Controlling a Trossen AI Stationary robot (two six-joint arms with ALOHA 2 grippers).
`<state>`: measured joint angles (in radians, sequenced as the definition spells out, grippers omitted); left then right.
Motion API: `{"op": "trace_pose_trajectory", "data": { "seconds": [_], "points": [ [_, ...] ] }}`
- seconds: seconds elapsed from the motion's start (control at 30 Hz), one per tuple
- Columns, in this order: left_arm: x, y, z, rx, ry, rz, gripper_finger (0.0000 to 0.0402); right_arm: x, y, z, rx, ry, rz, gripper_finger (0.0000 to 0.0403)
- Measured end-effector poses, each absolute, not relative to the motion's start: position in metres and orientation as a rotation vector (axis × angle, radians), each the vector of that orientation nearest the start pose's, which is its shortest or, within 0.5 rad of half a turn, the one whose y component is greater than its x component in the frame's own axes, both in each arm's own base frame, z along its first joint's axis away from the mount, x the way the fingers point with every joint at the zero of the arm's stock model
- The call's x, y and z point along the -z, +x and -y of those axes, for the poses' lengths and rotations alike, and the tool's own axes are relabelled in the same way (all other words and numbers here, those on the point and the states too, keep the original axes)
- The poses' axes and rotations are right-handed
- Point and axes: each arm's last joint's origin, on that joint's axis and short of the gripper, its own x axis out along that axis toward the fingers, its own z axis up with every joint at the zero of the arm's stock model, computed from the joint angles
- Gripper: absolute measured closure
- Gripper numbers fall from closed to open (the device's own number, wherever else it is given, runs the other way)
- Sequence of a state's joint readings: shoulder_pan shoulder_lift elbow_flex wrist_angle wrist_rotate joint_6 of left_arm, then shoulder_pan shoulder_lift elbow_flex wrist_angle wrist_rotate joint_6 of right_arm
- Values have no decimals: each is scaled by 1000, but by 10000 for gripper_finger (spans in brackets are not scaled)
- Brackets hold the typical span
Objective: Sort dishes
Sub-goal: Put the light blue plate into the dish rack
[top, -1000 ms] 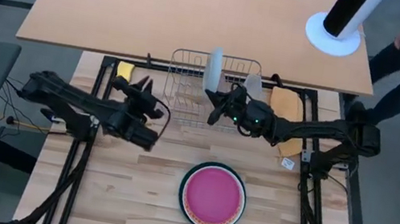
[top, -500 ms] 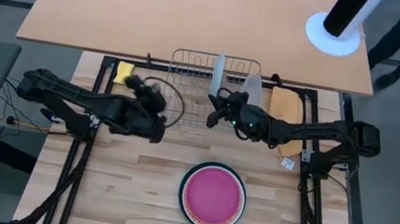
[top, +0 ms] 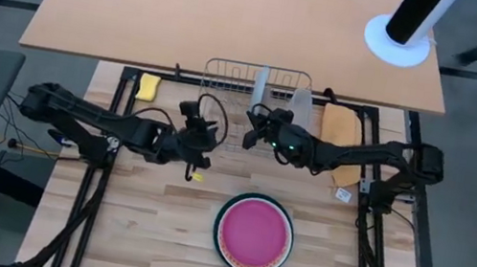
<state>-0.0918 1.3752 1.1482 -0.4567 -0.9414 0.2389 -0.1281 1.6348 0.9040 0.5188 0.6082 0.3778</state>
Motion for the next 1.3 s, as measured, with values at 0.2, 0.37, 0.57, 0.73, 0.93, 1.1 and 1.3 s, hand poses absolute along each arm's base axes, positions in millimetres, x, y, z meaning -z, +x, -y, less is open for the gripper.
{"op": "trace_pose_trajectory", "data": {
  "seconds": [0.2,0.37,0.57,0.73,0.93,1.1,1.3],
  "points": [
    [-295,286,-33,-682,471,-789,334,-216,350,64,773,324,-85,396],
    [-294,286,-50,-668,402,-775,334,-208,353,63,779,324,-99,396],
    [-296,288,-51,-651,420,-755,334,-204,352,61,780,314,-135,392],
    [-299,291,-51,-635,426,-720,334,-203,352,62,782,315,-146,388],
    [-299,291,-50,-626,432,-718,334,-201,351,63,789,312,-169,352],
    [-299,291,-50,-624,438,-720,334,-199,350,65,794,308,-187,315],
    [-299,291,-50,-623,438,-726,334,-200,348,65,798,297,-218,275]
  ]
}}
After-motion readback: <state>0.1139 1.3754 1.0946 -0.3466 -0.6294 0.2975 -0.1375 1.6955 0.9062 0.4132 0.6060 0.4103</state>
